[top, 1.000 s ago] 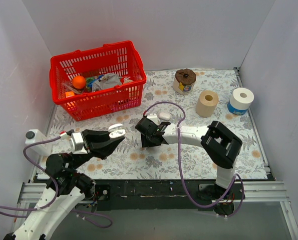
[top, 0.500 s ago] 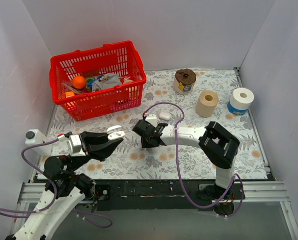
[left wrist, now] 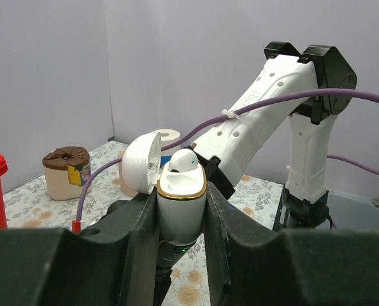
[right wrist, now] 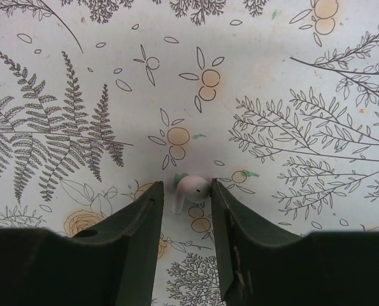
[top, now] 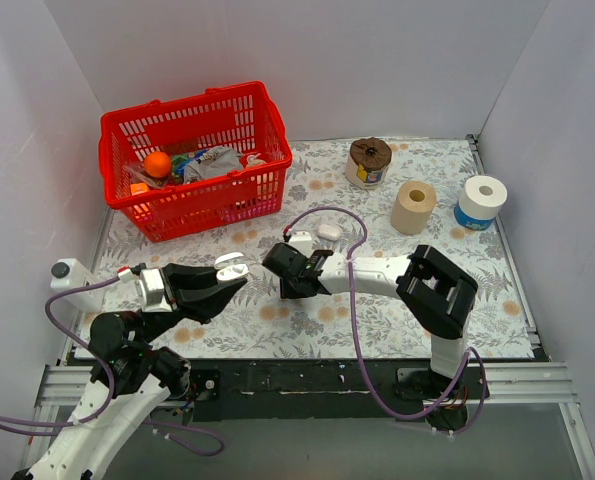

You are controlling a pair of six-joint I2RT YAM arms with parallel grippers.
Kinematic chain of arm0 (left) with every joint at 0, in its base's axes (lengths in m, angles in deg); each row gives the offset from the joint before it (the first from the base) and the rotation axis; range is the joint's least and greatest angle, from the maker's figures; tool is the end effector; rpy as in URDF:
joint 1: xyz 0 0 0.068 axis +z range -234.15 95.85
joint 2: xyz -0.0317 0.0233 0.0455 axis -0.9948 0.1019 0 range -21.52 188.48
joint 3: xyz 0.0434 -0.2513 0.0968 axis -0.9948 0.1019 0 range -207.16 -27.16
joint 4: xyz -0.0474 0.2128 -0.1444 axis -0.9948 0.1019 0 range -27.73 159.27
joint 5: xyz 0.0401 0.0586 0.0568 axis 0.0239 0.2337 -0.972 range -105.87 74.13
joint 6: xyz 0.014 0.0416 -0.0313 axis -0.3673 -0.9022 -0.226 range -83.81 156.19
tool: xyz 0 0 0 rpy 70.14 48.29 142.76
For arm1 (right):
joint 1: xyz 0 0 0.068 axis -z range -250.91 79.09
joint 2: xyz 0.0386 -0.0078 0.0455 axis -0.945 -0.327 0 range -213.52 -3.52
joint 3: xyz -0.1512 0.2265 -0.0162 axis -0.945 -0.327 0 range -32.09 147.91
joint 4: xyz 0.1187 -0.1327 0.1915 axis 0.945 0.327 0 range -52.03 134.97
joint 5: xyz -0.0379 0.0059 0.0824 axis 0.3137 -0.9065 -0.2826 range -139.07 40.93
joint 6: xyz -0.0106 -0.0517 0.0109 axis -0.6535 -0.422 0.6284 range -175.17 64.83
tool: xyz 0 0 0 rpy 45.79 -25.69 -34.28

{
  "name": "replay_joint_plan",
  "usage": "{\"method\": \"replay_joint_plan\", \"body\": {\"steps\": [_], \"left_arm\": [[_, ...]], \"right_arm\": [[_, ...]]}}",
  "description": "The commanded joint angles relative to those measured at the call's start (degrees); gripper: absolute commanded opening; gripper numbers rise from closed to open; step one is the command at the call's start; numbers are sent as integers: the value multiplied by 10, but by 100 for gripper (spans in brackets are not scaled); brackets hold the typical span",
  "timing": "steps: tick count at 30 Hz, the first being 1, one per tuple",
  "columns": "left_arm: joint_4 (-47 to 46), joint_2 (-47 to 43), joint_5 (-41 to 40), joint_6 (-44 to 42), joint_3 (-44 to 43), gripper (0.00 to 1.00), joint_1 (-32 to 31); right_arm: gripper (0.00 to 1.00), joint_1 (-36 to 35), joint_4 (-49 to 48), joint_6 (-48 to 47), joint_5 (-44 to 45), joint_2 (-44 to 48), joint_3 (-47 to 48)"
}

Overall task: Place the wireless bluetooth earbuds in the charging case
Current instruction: Pick up the earbud from the center of the board.

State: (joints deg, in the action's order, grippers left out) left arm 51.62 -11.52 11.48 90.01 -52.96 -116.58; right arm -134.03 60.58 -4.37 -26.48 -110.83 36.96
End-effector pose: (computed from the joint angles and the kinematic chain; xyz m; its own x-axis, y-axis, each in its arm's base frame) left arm 0.0537 -0.0534 0.3309 -0.4428 -0.5681 -0.6937 0.7896 0.1196 -0.6019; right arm 0.1841 0.3329 0.1677 -0.8222 -0.0396 -0.5678 -0.1610 0.9730 0.1652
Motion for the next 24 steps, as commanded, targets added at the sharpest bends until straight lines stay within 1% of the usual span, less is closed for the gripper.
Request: {"method": "replay_joint_plan", "body": {"steps": [1, 7, 8, 10, 11, 13, 14, 16, 24], "left_arm": [[5, -8, -5, 1, 1, 0, 3], [11, -10, -7, -1, 1, 0, 2], [11, -9, -7, 0, 1, 0, 3], [10, -7, -7, 0, -1, 0, 3], [10, -3, -7, 0, -2, 0, 3], [9, -1, -7, 0, -3, 0, 2], [8, 1, -7, 0, -5, 0, 3], [7, 5, -7, 0, -6, 0, 2], [-4, 17, -9, 4, -5, 0, 2]], "right_arm": [[41, -9, 41, 25, -29, -26, -31], [31, -7, 38, 23, -27, -19, -34], [27, -7, 38, 21, -27, -18, -33], [22, -8, 38, 20, -26, -14, -33], [17, -7, 38, 18, -23, -12, -33], [13, -6, 37, 16, -22, -6, -34], [7, -6, 38, 15, -20, -4, -35], [2, -6, 37, 12, -18, 4, -36], [1, 2, 31, 1, 23, 45, -47]]}}
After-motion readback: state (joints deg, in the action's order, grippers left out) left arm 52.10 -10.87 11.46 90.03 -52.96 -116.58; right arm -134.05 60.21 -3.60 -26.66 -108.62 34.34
